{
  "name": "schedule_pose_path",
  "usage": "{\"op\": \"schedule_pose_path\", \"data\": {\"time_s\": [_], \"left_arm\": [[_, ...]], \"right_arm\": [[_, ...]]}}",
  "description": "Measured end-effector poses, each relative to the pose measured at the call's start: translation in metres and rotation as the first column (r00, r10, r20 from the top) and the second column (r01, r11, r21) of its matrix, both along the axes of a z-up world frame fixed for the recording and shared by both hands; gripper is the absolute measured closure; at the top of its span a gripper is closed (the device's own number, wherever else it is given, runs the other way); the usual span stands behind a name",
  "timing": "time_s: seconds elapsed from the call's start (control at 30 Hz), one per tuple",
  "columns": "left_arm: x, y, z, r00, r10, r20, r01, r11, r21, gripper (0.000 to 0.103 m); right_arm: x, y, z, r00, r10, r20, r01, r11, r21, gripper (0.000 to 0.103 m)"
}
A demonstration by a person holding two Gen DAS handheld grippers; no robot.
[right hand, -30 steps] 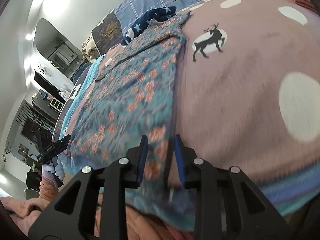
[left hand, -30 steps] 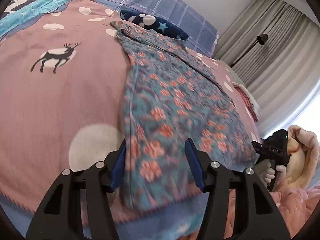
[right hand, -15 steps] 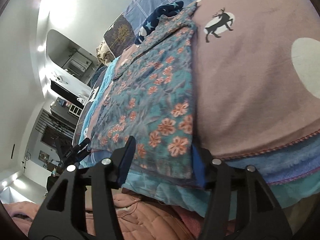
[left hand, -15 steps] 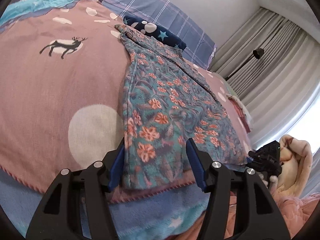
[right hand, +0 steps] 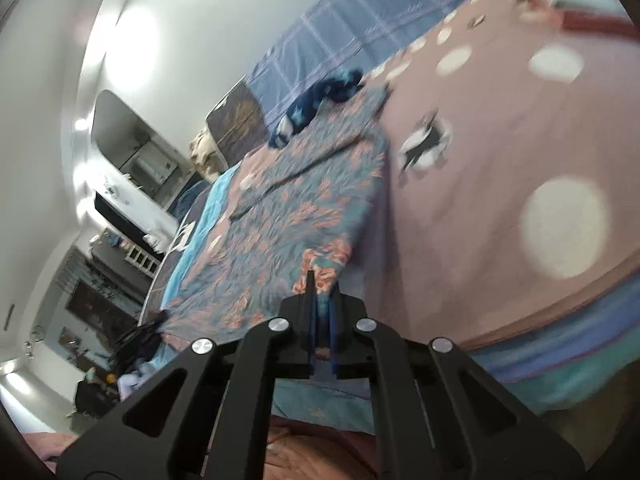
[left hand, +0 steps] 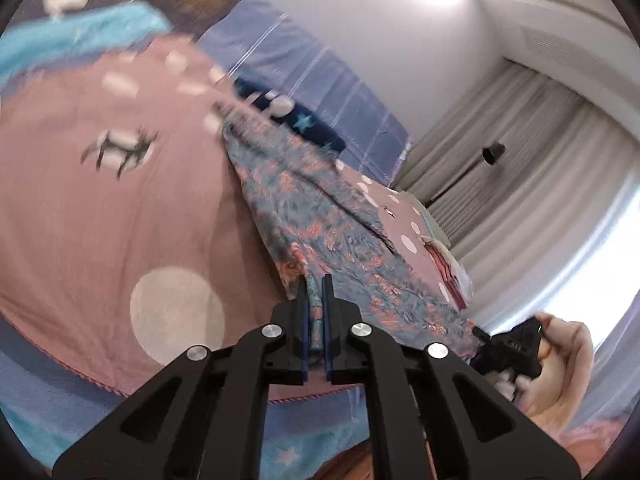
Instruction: Fold small clothes
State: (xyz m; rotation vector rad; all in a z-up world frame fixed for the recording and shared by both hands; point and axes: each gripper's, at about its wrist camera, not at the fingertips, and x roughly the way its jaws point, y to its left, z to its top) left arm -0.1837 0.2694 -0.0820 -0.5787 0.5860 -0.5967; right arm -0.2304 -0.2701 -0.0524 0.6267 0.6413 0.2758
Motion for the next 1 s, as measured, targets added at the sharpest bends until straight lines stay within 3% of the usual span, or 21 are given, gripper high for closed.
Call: {"op": "schedule_pose_path", "data": {"time_s": [0.2,0.33,0.4,0.43,0.47,0.5,0.53,0.6,0.63,0.7,0.73,0.77,0.83,0.87,1.0], "left_arm": [[0.010,-0.006,-0.032,0.994,-0.001,-0.111,0.005,0.999,0.032,0.098],[0.012,-0.003,-0.049,0.987,0.021,-0.156,-0.012,0.998,0.059,0.098],[0.009,-0.001,-0.050,0.986,0.041,-0.160,-0.028,0.996,0.081,0.090],[0.008,0.000,-0.050,0.986,0.049,-0.161,-0.035,0.996,0.086,0.081],[0.007,0.001,-0.050,0.984,0.059,-0.166,-0.045,0.995,0.088,0.065],[0.007,0.001,-0.050,0.984,0.062,-0.169,-0.048,0.995,0.088,0.060],[0.006,-0.001,-0.051,0.985,0.053,-0.165,-0.039,0.995,0.087,0.059],[0.007,-0.003,-0.054,0.985,0.037,-0.168,-0.021,0.996,0.090,0.059],[0.007,-0.005,-0.055,0.985,0.022,-0.170,-0.008,0.997,0.083,0.059],[0.009,-0.007,-0.057,0.985,0.012,-0.172,-0.001,0.998,0.068,0.059],[0.009,-0.006,-0.057,0.985,0.008,-0.171,0.002,0.998,0.057,0.069],[0.010,-0.005,-0.058,0.985,-0.004,-0.172,0.011,0.999,0.036,0.097],[0.013,-0.003,-0.057,0.985,-0.002,-0.171,0.003,1.000,0.002,0.099],[0.011,-0.003,-0.052,0.988,0.004,-0.156,-0.005,1.000,-0.008,0.099],[-0.007,0.000,-0.002,1.000,0.019,-0.002,-0.019,0.998,-0.051,0.099]], "right_arm": [[0.009,0.006,-0.042,0.994,0.030,-0.104,-0.027,0.999,0.026,0.098],[0.013,0.003,-0.046,0.993,0.017,-0.120,-0.015,1.000,0.020,0.098],[0.011,0.000,-0.045,0.993,0.010,-0.120,-0.007,1.000,0.025,0.095],[0.011,-0.003,-0.045,0.993,0.002,-0.120,0.000,1.000,0.023,0.093],[0.011,-0.005,-0.046,0.993,-0.002,-0.121,0.006,1.000,0.028,0.092],[0.010,-0.006,-0.048,0.992,0.001,-0.123,0.004,0.999,0.040,0.092],[0.010,-0.008,-0.052,0.992,0.012,-0.126,-0.004,0.998,0.059,0.090],[0.013,-0.008,-0.058,0.990,0.031,-0.139,-0.020,0.996,0.082,0.073],[0.015,-0.006,-0.060,0.988,0.040,-0.146,-0.028,0.996,0.085,0.070],[0.019,0.000,-0.066,0.987,0.069,-0.148,-0.056,0.995,0.087,0.064],[0.021,0.001,-0.068,0.987,0.076,-0.142,-0.064,0.994,0.092,0.063],[0.023,0.001,-0.070,0.987,0.084,-0.134,-0.069,0.992,0.108,0.063],[0.025,-0.001,-0.069,0.987,0.090,-0.130,-0.069,0.986,0.152,0.091],[0.023,-0.004,-0.067,0.989,0.089,-0.116,-0.066,0.979,0.192,0.098],[0.005,-0.015,-0.028,0.998,0.055,0.033,-0.062,0.968,0.243,0.098]]}}
